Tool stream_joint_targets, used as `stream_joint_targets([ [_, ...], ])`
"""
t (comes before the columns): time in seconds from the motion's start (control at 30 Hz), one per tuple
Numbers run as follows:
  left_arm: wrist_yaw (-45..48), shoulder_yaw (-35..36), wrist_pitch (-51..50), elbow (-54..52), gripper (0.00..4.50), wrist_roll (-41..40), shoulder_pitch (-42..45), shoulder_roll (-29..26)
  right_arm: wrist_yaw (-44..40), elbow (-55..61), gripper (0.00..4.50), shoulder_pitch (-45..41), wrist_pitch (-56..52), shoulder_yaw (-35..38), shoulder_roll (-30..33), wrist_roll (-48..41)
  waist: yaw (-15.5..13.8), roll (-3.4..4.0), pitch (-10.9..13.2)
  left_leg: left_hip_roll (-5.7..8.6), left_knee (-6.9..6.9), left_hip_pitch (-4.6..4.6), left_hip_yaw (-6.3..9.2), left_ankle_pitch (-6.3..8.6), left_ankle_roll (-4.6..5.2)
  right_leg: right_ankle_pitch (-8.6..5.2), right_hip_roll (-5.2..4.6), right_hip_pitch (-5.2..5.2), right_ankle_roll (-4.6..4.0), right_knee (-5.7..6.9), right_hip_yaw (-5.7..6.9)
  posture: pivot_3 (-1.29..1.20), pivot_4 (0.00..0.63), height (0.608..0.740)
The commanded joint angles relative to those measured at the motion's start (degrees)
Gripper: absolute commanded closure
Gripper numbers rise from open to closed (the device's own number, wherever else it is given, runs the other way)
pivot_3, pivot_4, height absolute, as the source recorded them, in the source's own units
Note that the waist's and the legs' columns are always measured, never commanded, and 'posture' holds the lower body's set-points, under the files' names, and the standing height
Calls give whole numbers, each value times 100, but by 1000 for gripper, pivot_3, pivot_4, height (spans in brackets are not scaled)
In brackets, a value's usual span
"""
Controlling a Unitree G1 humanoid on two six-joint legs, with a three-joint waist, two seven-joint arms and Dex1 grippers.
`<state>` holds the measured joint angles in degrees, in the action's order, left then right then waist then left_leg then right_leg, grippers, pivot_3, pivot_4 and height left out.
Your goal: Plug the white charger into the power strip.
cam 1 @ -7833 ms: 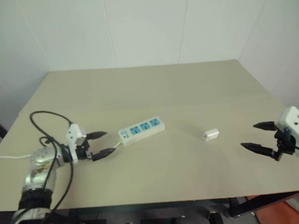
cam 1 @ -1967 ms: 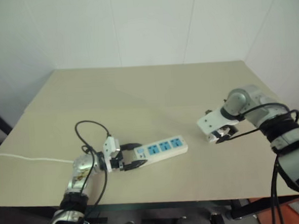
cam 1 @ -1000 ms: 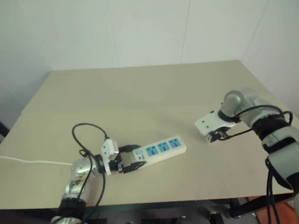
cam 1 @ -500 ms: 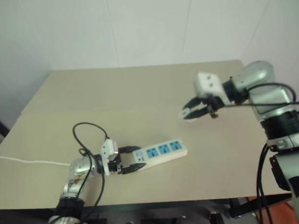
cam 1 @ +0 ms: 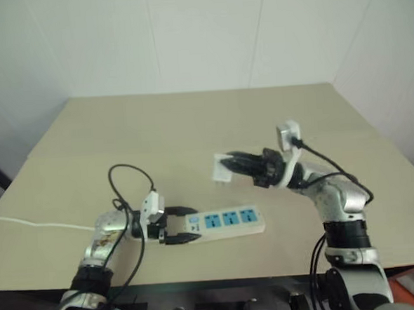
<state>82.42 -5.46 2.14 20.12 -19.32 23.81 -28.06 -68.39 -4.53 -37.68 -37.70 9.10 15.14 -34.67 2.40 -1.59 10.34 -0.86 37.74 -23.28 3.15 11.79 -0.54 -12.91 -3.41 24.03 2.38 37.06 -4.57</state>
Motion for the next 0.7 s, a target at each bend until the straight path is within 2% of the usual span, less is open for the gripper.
stream_joint_targets([
  [0.03, 185, -123, -58, 58, 1334, 22, 16, -38, -432, 46, 3380, 129, 624, -218, -34, -117, 3, 0, 0, 0, 0, 0, -1, 0, 0, 0, 0, 0, 0, 0, 0, 0, 150, 740],
  [0.23, 201, -130, 17, 94, 1334, 47, 11, -26, -1053, -119, 3380, 459, 1842, -723, -111, 176, 5, 0, 0, -2, 0, 1, -1, 0, 0, -9, 2, 0, 16, 0, 0, 0, 150, 740],
  [0.4, 181, -134, 31, 79, 1334, 50, 9, -23, -1313, -631, 3380, 414, 2476, -1072, -111, 451, 3, 0, 0, -1, 0, 3, 0, 0, 0, -11, 2, -1, 18, 0, 0, 0, 150, 740],
  [0.7, 152, -147, -2, -4, 1334, 38, -44, -29, -1523, -1831, 3380, 64, 3197, -1153, -110, 776, 2, 0, 0, -1, 0, 4, 0, 0, 0, -7, 2, -2, 12, -1, 0, 0, 150, 740],
])
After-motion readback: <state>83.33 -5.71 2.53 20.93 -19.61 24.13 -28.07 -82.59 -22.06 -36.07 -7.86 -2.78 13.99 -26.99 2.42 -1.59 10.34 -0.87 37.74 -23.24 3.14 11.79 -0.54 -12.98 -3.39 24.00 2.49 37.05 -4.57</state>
